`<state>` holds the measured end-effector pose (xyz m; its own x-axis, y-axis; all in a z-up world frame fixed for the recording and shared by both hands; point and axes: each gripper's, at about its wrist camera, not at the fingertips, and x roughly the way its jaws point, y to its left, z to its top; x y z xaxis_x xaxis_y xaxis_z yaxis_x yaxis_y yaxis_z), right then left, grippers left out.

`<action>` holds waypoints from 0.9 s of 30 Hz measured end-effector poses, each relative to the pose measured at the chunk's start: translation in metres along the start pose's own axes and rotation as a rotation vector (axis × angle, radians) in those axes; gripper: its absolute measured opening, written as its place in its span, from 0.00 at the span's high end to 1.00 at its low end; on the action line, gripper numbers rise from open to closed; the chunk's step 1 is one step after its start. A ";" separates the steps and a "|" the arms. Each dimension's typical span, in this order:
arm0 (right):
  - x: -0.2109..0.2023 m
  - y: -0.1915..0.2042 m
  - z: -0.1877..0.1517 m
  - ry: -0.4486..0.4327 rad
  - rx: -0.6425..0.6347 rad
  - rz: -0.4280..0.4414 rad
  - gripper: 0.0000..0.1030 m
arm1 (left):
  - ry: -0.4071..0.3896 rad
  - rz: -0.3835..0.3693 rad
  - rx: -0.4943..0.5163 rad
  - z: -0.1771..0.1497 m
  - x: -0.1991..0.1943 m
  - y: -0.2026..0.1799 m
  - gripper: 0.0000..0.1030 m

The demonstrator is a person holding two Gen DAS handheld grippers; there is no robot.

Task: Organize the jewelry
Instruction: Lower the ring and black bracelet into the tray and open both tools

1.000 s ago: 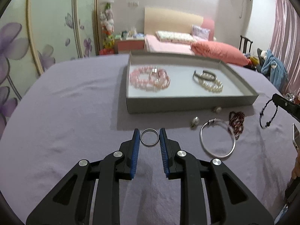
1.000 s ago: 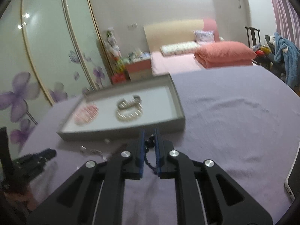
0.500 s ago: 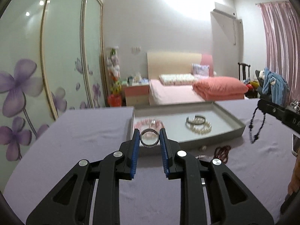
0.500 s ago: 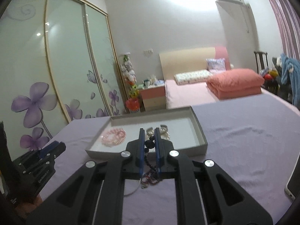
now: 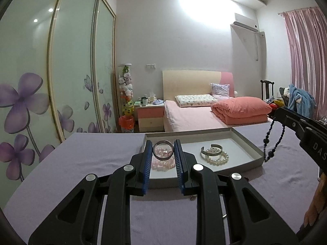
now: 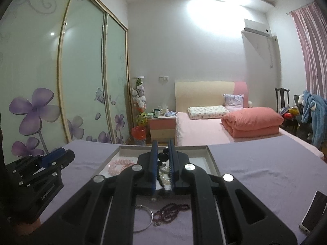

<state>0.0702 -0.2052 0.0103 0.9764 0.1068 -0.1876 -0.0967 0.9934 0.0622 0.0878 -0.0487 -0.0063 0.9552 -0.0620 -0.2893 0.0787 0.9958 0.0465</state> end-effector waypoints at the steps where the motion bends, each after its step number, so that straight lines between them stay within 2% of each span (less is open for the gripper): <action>1: 0.001 0.001 0.000 -0.005 -0.002 -0.002 0.89 | -0.001 0.002 0.001 0.001 0.002 0.000 0.78; 16: 0.043 -0.006 0.016 -0.040 0.005 -0.031 0.89 | -0.008 -0.008 -0.018 0.013 0.037 0.002 0.78; 27: 0.118 -0.026 0.016 0.104 0.083 0.012 0.89 | 0.101 -0.079 -0.043 0.015 0.093 0.001 0.78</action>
<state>0.1907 -0.2190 0.0021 0.9496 0.1268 -0.2868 -0.0877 0.9855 0.1453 0.1807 -0.0543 -0.0184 0.9129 -0.1352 -0.3851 0.1380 0.9902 -0.0205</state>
